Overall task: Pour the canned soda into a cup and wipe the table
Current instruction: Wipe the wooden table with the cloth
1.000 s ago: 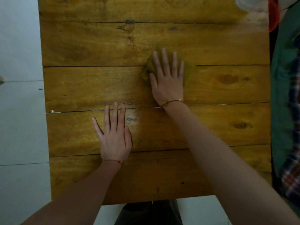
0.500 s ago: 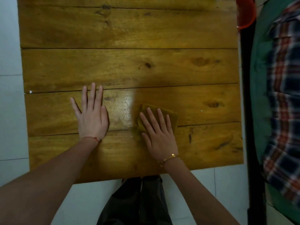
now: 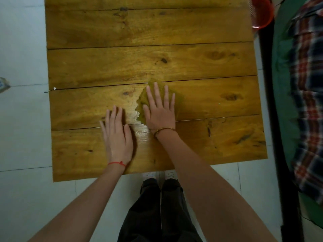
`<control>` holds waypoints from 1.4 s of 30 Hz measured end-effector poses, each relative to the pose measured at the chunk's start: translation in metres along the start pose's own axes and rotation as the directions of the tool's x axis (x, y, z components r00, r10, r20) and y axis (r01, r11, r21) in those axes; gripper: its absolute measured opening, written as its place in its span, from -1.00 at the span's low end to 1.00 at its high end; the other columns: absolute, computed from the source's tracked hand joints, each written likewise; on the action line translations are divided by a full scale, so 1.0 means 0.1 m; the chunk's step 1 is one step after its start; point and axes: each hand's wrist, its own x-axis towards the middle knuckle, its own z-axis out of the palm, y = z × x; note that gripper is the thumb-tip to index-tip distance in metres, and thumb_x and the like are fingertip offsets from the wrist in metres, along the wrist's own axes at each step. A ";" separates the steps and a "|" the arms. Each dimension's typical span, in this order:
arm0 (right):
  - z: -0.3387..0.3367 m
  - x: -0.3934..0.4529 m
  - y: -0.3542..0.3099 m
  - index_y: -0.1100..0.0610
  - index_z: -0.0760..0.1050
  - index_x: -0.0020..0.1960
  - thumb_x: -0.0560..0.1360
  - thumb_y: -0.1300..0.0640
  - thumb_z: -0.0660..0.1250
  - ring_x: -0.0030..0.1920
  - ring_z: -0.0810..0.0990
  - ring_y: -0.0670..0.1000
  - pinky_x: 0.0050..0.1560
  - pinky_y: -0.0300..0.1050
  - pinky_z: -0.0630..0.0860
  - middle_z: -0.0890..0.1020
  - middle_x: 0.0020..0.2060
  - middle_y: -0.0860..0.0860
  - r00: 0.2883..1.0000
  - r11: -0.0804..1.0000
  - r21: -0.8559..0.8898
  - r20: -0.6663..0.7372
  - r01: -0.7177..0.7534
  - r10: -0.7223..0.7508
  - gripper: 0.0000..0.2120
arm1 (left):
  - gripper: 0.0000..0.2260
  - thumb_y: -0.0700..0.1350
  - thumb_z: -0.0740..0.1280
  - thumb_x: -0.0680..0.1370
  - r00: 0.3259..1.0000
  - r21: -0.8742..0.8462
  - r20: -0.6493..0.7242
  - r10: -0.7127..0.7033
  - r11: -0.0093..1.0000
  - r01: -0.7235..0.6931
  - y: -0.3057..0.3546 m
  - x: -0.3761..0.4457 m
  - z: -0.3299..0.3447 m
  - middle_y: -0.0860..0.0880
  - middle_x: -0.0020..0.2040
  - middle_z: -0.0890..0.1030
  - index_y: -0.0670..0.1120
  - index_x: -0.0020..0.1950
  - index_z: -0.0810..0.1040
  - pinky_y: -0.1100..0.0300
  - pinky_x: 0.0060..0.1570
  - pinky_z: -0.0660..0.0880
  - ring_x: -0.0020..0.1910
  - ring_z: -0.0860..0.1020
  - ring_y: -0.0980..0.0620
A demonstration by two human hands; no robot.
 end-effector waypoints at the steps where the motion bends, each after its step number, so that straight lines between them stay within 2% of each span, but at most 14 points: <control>1: 0.06 -0.10 -0.08 -0.05 -0.22 0.58 0.64 -0.16 -0.18 0.55 -0.29 0.15 0.51 0.22 -0.27 -0.20 0.57 -0.03 0.999 0.999 0.001 0.016 0.047 -0.047 -0.44 | -0.57 -0.12 0.01 0.67 0.999 -0.049 -0.027 -0.042 0.998 0.041 0.04 -0.12 0.02 -0.06 0.58 0.19 -0.11 0.55 0.21 -0.11 0.56 -0.10 0.59 0.03 -0.02; 5: 0.18 -0.60 -0.11 -0.08 -0.16 0.58 0.65 -0.14 -0.18 0.56 -0.29 0.11 0.53 0.21 -0.20 -0.16 0.58 -0.06 0.977 0.981 0.023 0.084 0.193 -0.194 -0.48 | -0.61 -0.22 0.10 0.65 0.982 -0.192 -0.090 -0.167 0.970 0.148 0.18 -0.50 0.03 -0.08 0.49 0.35 -0.13 0.50 0.31 -0.10 0.49 0.18 0.49 0.23 -0.05; 10: 0.06 -0.88 0.10 -0.10 0.01 0.57 0.66 -0.08 -0.15 0.57 -0.24 0.02 0.54 0.07 -0.29 -0.05 0.58 -0.10 0.945 0.945 0.156 0.115 0.286 -0.305 -0.52 | -0.57 -0.11 0.20 0.63 0.943 -0.237 -0.044 -0.331 0.920 0.312 0.29 -0.59 0.05 -0.07 0.45 0.36 -0.06 0.50 0.29 -0.04 0.45 0.25 0.45 0.26 -0.04; 13: -0.11 -0.91 0.16 0.05 0.31 0.46 0.63 0.02 0.07 0.51 0.18 0.04 0.54 -0.01 0.09 0.36 0.45 0.01 0.990 0.913 0.384 -0.034 0.137 -0.134 -0.58 | -0.52 -0.04 0.30 0.58 0.926 -0.219 0.010 -0.377 0.903 0.370 0.36 -0.52 0.06 -0.11 0.40 0.40 -0.08 0.48 0.30 -0.04 0.39 0.30 0.40 0.30 -0.10; 15: -0.21 -0.91 0.22 0.16 0.43 0.31 0.58 0.10 0.20 0.26 0.43 0.07 0.32 0.01 0.42 0.52 0.20 0.07 0.983 0.924 0.381 -0.160 -0.027 0.095 -0.67 | -0.48 0.01 0.34 0.56 0.921 -0.218 0.053 -0.386 0.895 0.388 0.41 -0.44 0.06 -0.11 0.36 0.41 -0.09 0.48 0.30 -0.03 0.36 0.34 0.38 0.32 -0.09; 16: -0.26 -0.91 0.24 0.18 0.44 0.25 0.57 0.11 0.23 0.15 0.46 0.06 0.19 -0.03 0.49 0.53 0.12 0.08 0.965 0.912 0.388 -0.159 -0.135 0.211 -0.71 | -0.46 0.03 0.35 0.55 0.919 -0.219 0.074 -0.386 0.893 0.393 0.43 -0.39 0.06 -0.09 0.34 0.41 -0.09 0.48 0.30 -0.03 0.34 0.36 0.36 0.32 -0.08; 18: -0.32 -0.90 0.28 0.17 0.40 0.19 0.56 0.07 0.28 0.07 0.47 0.01 0.06 -0.15 0.47 0.49 0.08 0.06 0.912 0.822 0.439 -0.012 -0.363 0.409 -0.74 | -0.43 0.05 0.38 0.53 0.907 -0.216 0.109 -0.408 0.881 0.422 0.46 -0.30 0.07 -0.08 0.31 0.43 -0.09 0.47 0.32 -0.03 0.30 0.40 0.34 0.34 -0.08; 20: -0.36 -0.89 0.30 0.15 0.37 0.15 0.53 0.02 0.33 0.07 0.49 0.02 0.02 -0.13 0.47 0.48 0.08 0.05 0.844 0.720 0.461 0.139 -0.518 0.519 -0.71 | -0.45 0.06 0.43 0.49 0.874 -0.213 0.136 -0.467 0.848 0.486 0.45 -0.21 0.08 -0.08 0.25 0.49 -0.09 0.41 0.38 -0.07 0.26 0.45 0.29 0.39 -0.10; 23: -0.37 -0.86 0.29 0.16 0.38 0.15 0.51 -0.04 0.35 0.09 0.53 0.07 0.00 -0.04 0.51 0.50 0.10 0.09 0.801 0.705 0.384 0.240 -0.597 0.548 -0.65 | -0.59 0.04 0.49 0.43 0.845 -0.209 0.161 -0.510 0.819 0.535 0.44 -0.12 0.07 -0.06 0.07 0.58 -0.04 0.19 0.46 -0.12 0.13 0.50 0.16 0.46 -0.12; 26: -0.39 -0.81 0.28 0.17 0.44 0.15 0.51 -0.06 0.35 0.09 0.55 0.08 -0.05 -0.07 0.48 0.54 0.10 0.09 0.764 0.685 0.340 0.332 -0.644 0.553 -0.64 | -0.70 0.03 0.49 0.44 0.819 -0.147 0.201 -0.538 0.810 0.568 0.45 -0.07 0.05 -0.03 -0.04 0.57 0.00 0.02 0.44 -0.12 0.13 0.49 0.14 0.49 -0.13; 31: -0.47 -0.79 0.29 0.17 0.51 0.06 0.51 0.06 0.35 -0.05 0.51 0.03 -0.12 -0.14 0.41 0.53 -0.10 0.05 0.769 0.638 0.430 0.385 -0.638 0.510 -0.79 | -0.67 0.11 0.46 0.46 0.770 -0.035 0.300 -0.564 0.800 0.599 0.38 -0.08 0.06 -0.10 -0.08 0.61 -0.10 0.04 0.56 -0.07 0.09 0.54 0.07 0.57 -0.16; 35: -0.49 -0.82 0.32 0.11 0.43 -0.06 0.48 0.12 0.36 -0.13 0.46 -0.02 -0.16 -0.17 0.36 0.51 -0.16 0.01 0.769 0.583 0.502 0.384 -0.638 0.511 -0.88 | -0.74 0.02 0.48 0.47 0.789 -0.114 0.318 -0.525 0.805 0.582 0.38 -0.14 0.01 -0.06 -0.18 0.53 -0.12 -0.03 0.53 0.14 -0.18 0.46 -0.11 0.55 -0.08; 40: -0.52 -0.81 0.36 0.12 0.42 0.03 0.48 0.19 0.37 -0.23 0.47 -0.06 -0.34 -0.23 0.35 0.52 -0.19 0.00 0.699 0.365 0.614 0.483 -0.700 0.527 -0.83 | -0.79 -0.04 0.48 0.48 0.830 -0.218 0.319 -0.457 0.817 0.534 0.41 -0.23 -0.04 -0.01 -0.24 0.51 -0.10 -0.06 0.51 0.27 -0.34 0.33 -0.22 0.48 0.03; 42: -0.54 -0.81 0.37 0.14 0.45 0.10 0.49 0.18 0.37 -0.25 0.46 -0.10 -0.22 -0.19 0.45 0.49 -0.24 -0.04 0.660 0.286 0.615 0.549 -0.734 0.513 -0.79 | -0.79 -0.06 0.48 0.48 0.821 -0.271 0.334 -0.462 0.788 0.553 0.41 -0.25 -0.07 0.00 -0.25 0.49 -0.12 -0.05 0.52 0.26 -0.31 0.36 -0.22 0.46 0.02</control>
